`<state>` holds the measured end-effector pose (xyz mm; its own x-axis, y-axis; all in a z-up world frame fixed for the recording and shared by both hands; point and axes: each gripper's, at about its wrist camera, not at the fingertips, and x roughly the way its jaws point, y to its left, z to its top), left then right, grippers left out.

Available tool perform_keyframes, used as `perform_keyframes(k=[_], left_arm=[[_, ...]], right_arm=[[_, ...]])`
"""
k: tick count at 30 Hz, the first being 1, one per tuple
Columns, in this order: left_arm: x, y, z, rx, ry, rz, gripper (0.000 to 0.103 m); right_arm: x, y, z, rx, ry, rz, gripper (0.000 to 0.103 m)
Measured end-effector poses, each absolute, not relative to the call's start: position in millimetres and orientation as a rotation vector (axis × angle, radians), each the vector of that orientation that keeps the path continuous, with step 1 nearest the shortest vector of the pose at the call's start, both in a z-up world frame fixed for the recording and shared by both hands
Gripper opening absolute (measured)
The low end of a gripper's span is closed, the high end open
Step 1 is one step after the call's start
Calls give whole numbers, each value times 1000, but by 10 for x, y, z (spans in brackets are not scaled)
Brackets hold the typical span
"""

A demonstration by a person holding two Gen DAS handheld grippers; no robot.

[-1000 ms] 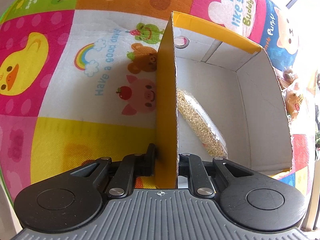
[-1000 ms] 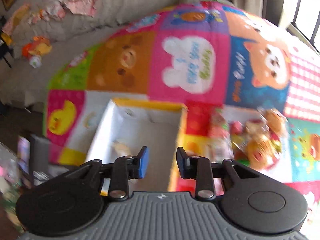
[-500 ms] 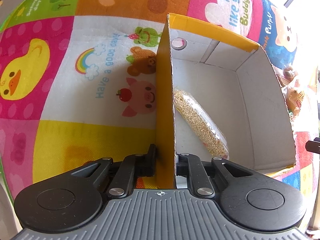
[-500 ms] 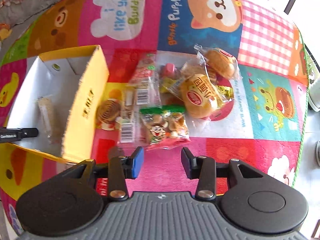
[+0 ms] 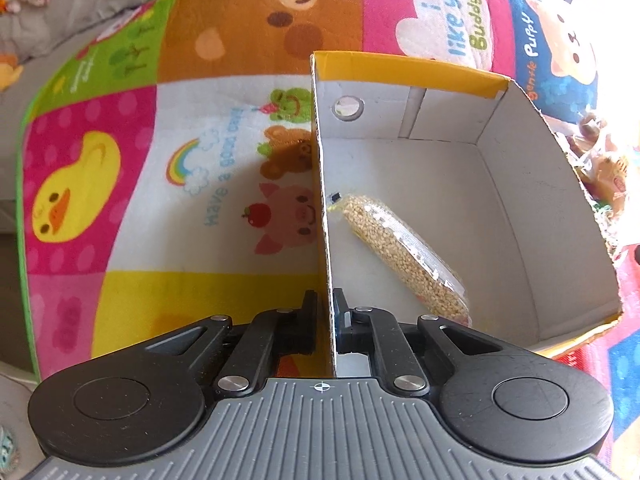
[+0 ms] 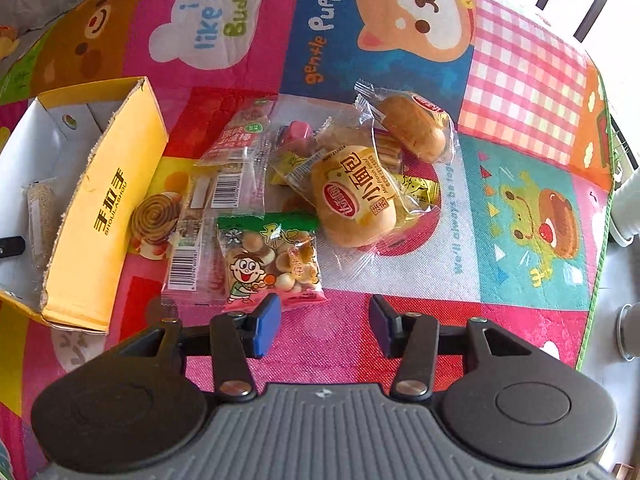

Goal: Organize objects
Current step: 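Move the right tool over the snack pile toward the round bread bun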

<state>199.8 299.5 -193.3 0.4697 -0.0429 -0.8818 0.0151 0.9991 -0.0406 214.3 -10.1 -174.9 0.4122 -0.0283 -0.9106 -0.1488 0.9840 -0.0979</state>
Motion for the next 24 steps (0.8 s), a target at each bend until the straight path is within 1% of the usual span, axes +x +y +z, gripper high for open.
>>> perform_keyframes(k=[7, 12, 15, 19, 20, 22, 24], left_arm=[[2055, 3025, -1928, -34, 1087, -49, 9], [2198, 3227, -1939, -224, 1173, -39, 11], [2262, 3216, -1932, -212, 1201, -38, 11], [2278, 3225, -1937, -219, 1210, -31, 11], [2278, 3233, -1939, -229, 1208, -28, 11], [2277, 3223, -1944, -233, 1203, -26, 11], [2257, 3226, -1951, -236, 1198, -24, 11]], right_arm=[[2243, -254, -1813, -202, 1145, 62, 49], [2344, -293, -1806, -244, 1106, 69, 49], [2443, -300, -1760, -277, 1070, 75, 49], [2623, -362, -1655, -236, 1045, 88, 49], [2662, -358, -1631, -232, 1035, 99, 51], [2722, -319, -1625, -252, 1010, 129, 66], [2790, -246, -1693, -301, 998, 174, 73]])
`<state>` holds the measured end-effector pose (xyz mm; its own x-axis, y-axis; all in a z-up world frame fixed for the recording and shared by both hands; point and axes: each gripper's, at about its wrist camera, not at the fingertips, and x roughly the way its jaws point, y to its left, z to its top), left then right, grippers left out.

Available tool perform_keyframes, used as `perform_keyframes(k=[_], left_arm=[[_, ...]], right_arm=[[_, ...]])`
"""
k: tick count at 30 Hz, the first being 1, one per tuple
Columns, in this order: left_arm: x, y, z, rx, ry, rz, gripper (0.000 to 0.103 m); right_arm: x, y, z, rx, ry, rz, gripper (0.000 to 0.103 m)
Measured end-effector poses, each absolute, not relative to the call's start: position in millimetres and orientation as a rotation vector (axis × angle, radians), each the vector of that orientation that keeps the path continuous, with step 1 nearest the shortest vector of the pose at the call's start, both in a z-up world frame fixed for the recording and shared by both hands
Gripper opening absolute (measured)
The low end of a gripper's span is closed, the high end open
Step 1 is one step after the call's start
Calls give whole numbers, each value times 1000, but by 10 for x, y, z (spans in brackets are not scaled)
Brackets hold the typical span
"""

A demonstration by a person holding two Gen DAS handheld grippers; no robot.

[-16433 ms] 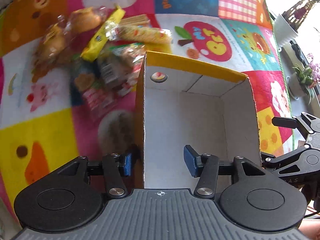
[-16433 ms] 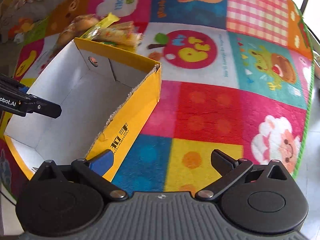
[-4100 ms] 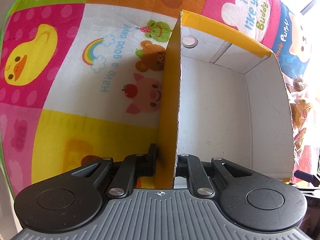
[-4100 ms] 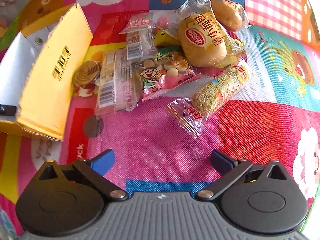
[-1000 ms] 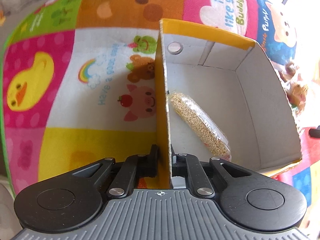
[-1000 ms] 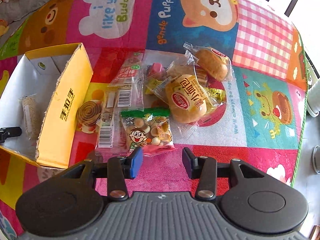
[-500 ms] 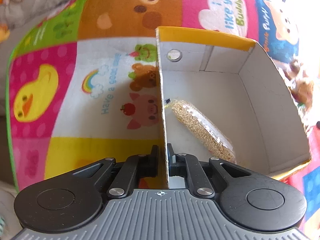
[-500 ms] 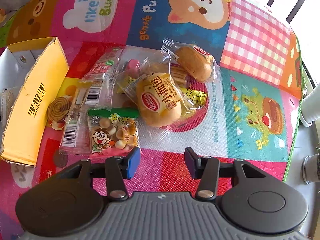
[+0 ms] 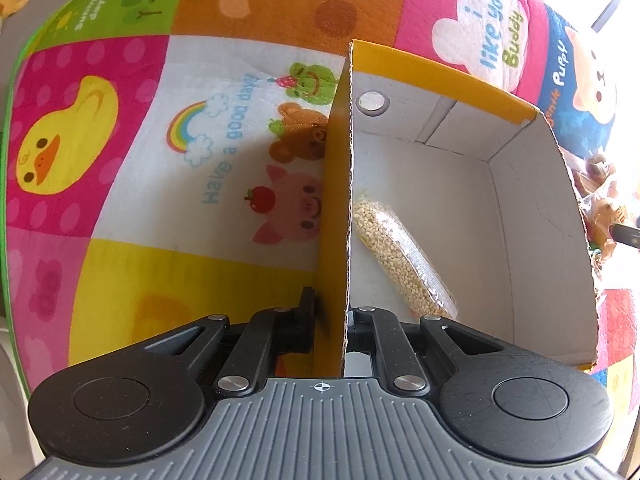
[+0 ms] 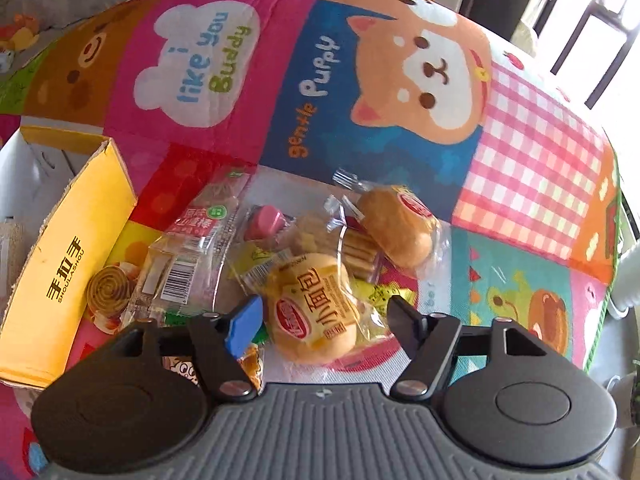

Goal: Organize objects
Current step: 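Move the right tool over the snack pile toward the round bread bun, then grasp the wrapped round bread bun with the right tool and drop it into the box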

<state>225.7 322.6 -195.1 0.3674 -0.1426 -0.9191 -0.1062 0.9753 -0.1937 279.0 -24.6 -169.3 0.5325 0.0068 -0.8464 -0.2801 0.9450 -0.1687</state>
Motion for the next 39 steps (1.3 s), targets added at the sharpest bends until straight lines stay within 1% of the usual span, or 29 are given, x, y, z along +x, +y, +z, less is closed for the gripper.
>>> perform_keyframes(k=[3, 4, 6, 11, 13, 20, 25, 28, 32, 39], left_arm=[[2251, 3242, -1977, -242, 1192, -22, 12], [2251, 3243, -1978, -243, 1191, -22, 12], [2250, 3246, -1979, -244, 1191, -24, 12], [2241, 3250, -1972, -240, 1189, -30, 12], [2236, 3242, -1965, -236, 1190, -33, 12], [2241, 3258, -1970, -240, 1189, -45, 15], [2245, 3291, -1986, -254, 1187, -67, 16], [2241, 3275, -1990, -233, 1183, -80, 16], [2232, 3272, -1991, -227, 1178, -87, 16], [2212, 3247, -1971, -211, 1174, -94, 16]], right_arm=[[2929, -171, -1898, -363, 1027, 209, 73], [2969, -171, -1940, -366, 1025, 203, 75], [3044, -186, -1961, -342, 1042, 200, 76], [2976, -200, -1902, -290, 1078, 172, 66], [2875, -222, -1852, -258, 1097, 164, 63], [2243, -247, -1594, -110, 1194, 182, 63], [1737, -21, -1439, -45, 1308, 251, 63], [1550, 183, -1265, 4, 1338, 308, 63], [1527, 454, -915, 49, 1271, 369, 63], [1931, 785, -338, 57, 1070, 402, 63]])
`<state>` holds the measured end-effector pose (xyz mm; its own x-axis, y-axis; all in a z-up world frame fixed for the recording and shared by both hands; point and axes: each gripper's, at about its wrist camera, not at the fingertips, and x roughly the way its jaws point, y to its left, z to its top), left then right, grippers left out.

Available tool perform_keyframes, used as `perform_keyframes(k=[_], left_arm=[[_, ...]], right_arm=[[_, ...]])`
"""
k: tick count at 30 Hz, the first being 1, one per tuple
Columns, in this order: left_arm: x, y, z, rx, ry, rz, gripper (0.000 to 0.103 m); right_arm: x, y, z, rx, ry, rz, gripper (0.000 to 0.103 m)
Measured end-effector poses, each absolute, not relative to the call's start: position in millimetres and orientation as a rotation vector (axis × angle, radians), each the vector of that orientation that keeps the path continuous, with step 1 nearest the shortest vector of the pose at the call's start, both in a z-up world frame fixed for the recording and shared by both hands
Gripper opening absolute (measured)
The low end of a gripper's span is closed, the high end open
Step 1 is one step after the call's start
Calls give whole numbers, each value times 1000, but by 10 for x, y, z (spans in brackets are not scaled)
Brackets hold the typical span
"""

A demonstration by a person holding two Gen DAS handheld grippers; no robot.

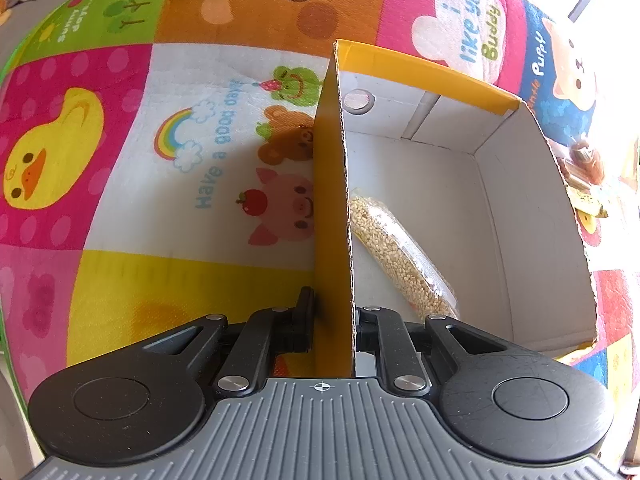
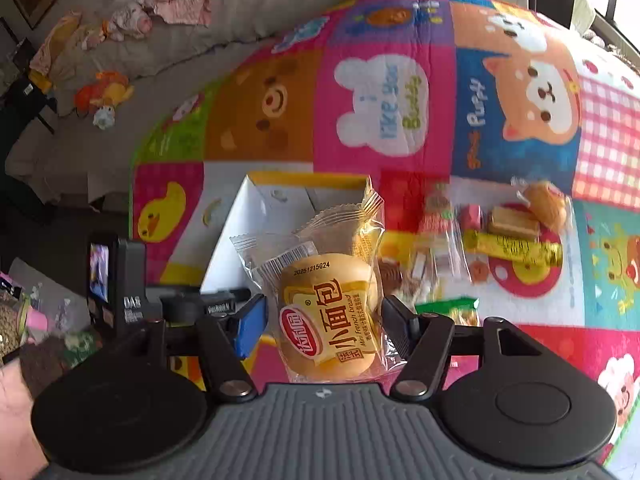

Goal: Organize objects
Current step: 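Grasp the wrapped round bread bun with the right tool and drop it into the box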

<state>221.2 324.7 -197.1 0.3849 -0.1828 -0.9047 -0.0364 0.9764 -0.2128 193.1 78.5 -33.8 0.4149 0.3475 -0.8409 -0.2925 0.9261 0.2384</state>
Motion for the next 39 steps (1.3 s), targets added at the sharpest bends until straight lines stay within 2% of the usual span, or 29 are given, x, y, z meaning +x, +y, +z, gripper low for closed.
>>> perform_keyframes(k=[9, 11, 13, 16, 20, 23, 31, 39], left_arm=[[2220, 3249, -1968, -199, 1177, -99, 16], [2220, 3246, -1971, -199, 1177, -96, 16], [2218, 3250, -1973, -200, 1175, -95, 16], [2210, 3254, -1974, -205, 1170, -91, 16], [2202, 3242, -1967, -200, 1168, -86, 16], [2196, 3239, -1962, -198, 1166, -86, 16], [2193, 3235, -1955, -197, 1167, -82, 16], [2190, 3221, -1948, -200, 1167, -60, 16]], right_arm=[[2262, 1184, -159, 75, 973, 437, 64], [2272, 1212, -174, 70, 973, 446, 67], [2251, 1207, -192, 61, 959, 455, 77], [2183, 1167, -260, 21, 941, 437, 81], [2129, 1044, -480, -6, 989, 391, 82], [2039, 924, -729, -42, 1037, 358, 89], [1709, 444, -1495, 6, 1296, 324, 89], [1669, 85, -1692, -29, 1255, 218, 89]])
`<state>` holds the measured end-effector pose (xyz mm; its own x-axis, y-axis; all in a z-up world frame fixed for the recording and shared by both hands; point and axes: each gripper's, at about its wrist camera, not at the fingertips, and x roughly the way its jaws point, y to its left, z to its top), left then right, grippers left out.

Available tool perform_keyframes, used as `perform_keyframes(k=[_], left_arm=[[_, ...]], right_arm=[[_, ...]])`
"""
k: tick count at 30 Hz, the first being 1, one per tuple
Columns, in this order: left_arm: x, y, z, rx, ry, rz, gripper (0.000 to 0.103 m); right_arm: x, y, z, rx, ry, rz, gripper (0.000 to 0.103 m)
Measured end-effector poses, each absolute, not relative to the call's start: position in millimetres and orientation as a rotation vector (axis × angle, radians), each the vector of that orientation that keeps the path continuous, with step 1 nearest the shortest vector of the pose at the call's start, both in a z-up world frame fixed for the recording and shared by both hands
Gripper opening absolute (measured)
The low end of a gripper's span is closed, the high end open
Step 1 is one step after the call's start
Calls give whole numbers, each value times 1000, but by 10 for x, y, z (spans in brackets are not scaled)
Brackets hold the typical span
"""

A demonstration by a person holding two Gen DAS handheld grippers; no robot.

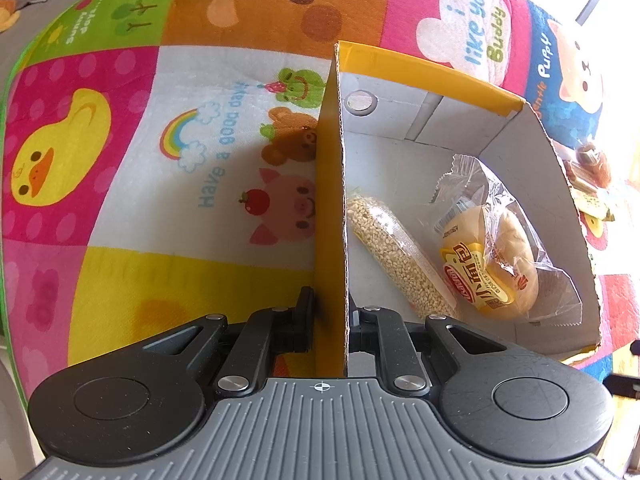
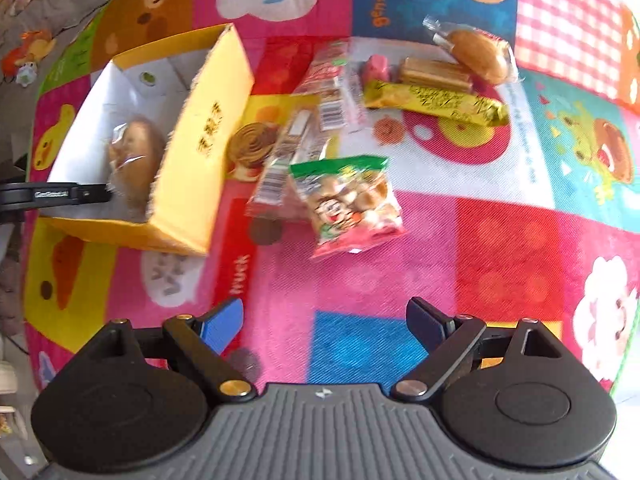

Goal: Organize objects
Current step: 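Grasp the green-topped cookie bag with the right tool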

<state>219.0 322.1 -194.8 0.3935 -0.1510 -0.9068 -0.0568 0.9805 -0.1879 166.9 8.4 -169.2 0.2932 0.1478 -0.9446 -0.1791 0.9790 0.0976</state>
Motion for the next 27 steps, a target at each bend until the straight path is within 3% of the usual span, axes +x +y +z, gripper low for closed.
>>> perform_keyframes(k=[14, 22, 27], left_arm=[[2181, 3202, -1925, -190, 1170, -48, 16], [2165, 3215, -1928, -194, 1162, -54, 16], [2155, 3220, -1929, -194, 1158, -55, 16]], right_arm=[[2288, 246, -1899, -207, 1163, 255, 88], [2462, 305, -2034, -176, 1228, 310, 68], [2365, 297, -2031, -157, 1258, 297, 66]])
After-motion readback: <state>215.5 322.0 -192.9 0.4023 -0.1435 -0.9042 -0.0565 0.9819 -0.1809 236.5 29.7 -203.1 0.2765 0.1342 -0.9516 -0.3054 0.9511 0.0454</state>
